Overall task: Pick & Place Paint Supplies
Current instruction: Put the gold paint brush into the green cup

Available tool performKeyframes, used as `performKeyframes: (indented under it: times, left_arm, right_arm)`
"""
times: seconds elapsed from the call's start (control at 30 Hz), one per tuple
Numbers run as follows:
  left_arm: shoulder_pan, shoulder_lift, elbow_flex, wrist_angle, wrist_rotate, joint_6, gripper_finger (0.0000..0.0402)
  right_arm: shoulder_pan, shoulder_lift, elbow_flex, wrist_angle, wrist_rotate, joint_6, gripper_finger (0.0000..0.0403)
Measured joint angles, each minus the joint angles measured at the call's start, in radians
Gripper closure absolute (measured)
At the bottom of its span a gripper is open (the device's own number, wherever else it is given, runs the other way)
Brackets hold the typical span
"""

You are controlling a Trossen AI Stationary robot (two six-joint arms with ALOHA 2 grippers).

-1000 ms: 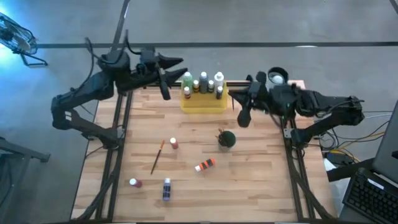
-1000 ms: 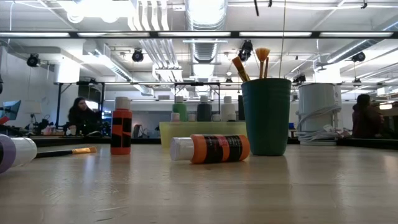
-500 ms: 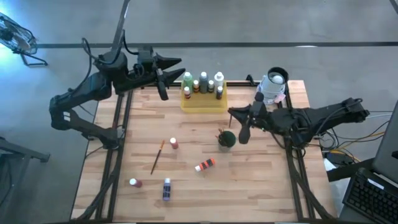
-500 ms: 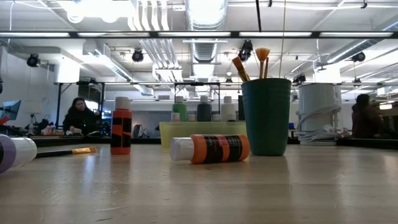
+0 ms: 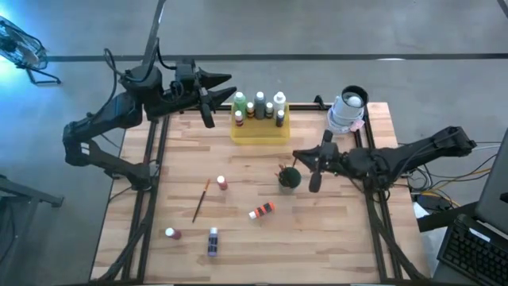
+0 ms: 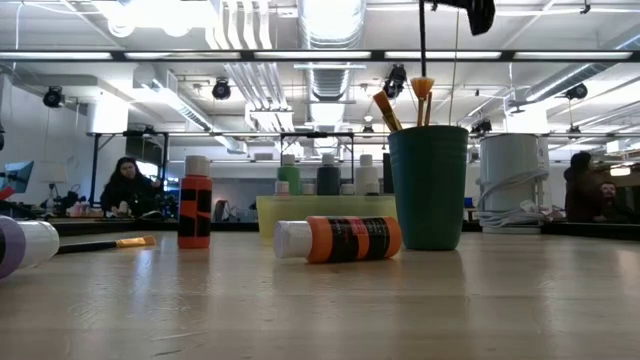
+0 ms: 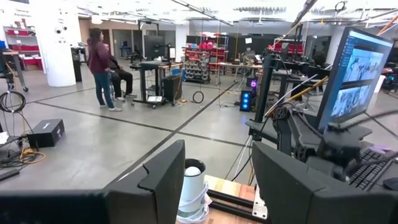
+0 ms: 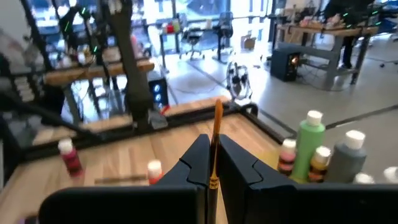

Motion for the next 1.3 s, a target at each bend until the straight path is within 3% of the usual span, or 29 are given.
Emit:
performKeyframes:
  times: [0.2,0.6,1.3]
  left_arm:
    - [0.000,0.000,0.000,0.000,0.000,-0.001,0.0209]
    - [0.000,0.000,-0.001,-0.003,0.000,0.002,0.0209]
    - [0.000,-0.002,-0.001,0.000,-0.001,0.002,0.0209]
  right_arm:
    - [0.000,0.047,-0.072,0.021,-0.021,0.014,0.0391]
    - [-0.001,0.079,-0.246,0.260,-0.063,0.027,0.0391]
    - [-0.021,0.311,-0.285,0.370,-0.062,0.125,0.0391]
